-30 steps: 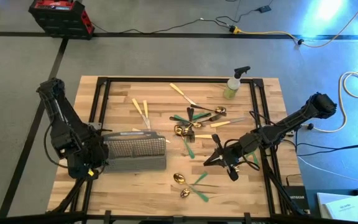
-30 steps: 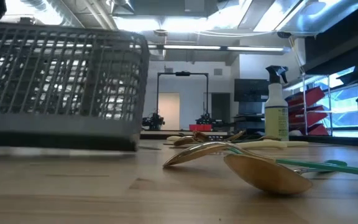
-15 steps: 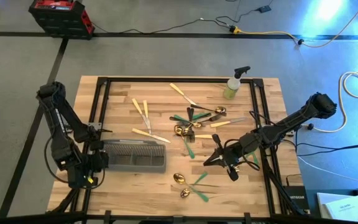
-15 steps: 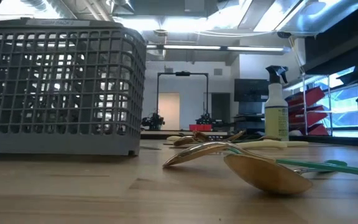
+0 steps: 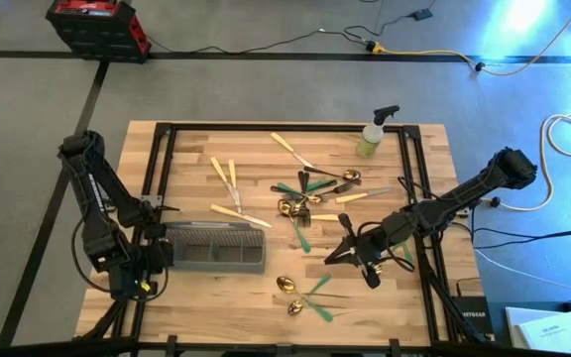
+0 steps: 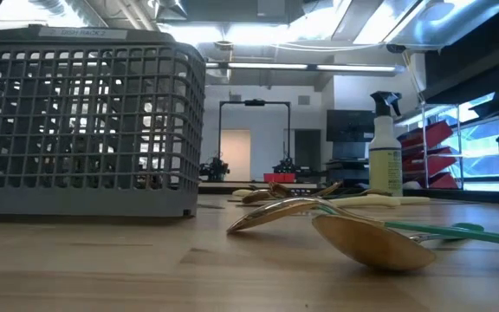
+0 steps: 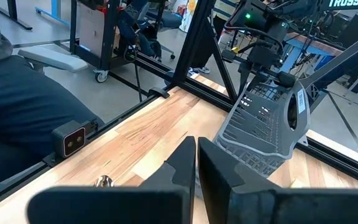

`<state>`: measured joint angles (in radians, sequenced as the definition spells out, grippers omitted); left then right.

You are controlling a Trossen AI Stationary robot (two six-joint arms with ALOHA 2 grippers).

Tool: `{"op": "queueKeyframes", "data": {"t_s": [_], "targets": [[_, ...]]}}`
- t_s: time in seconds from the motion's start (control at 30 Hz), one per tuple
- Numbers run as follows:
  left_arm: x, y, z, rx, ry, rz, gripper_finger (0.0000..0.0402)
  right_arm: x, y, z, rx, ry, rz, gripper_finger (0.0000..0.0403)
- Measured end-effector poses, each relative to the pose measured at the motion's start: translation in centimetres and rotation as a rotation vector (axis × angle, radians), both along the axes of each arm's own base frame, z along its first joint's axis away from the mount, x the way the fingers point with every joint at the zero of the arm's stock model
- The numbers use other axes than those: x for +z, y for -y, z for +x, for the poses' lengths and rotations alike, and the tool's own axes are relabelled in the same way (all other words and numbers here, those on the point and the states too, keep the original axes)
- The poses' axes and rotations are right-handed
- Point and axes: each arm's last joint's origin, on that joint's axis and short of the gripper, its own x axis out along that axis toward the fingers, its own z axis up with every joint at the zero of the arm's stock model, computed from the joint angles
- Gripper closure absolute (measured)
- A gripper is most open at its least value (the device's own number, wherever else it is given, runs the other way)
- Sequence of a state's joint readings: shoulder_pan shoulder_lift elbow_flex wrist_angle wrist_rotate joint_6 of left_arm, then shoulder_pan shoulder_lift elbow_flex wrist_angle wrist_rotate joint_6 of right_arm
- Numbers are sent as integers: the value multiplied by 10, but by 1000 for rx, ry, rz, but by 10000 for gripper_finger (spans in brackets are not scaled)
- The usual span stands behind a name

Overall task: Sort silverware
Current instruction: Move the silverware tray to standing position

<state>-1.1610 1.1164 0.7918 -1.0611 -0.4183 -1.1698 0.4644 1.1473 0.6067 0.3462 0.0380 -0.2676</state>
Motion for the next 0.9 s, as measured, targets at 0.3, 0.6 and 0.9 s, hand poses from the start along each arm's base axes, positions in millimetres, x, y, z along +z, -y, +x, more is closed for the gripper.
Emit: {"op": "queueKeyframes", "data": {"t_s": [0.3,0.6,0.9], "targets": [[0,0,0,-1,-7,-4,401,0,0,0,0,0,0,402],[0,0,-1,-7,-27,-12,401,0,0,0,0,0,0,402],[0,2,-1,-32,-44,-22,367,0,0,0,1,-3,-1,402]]}}
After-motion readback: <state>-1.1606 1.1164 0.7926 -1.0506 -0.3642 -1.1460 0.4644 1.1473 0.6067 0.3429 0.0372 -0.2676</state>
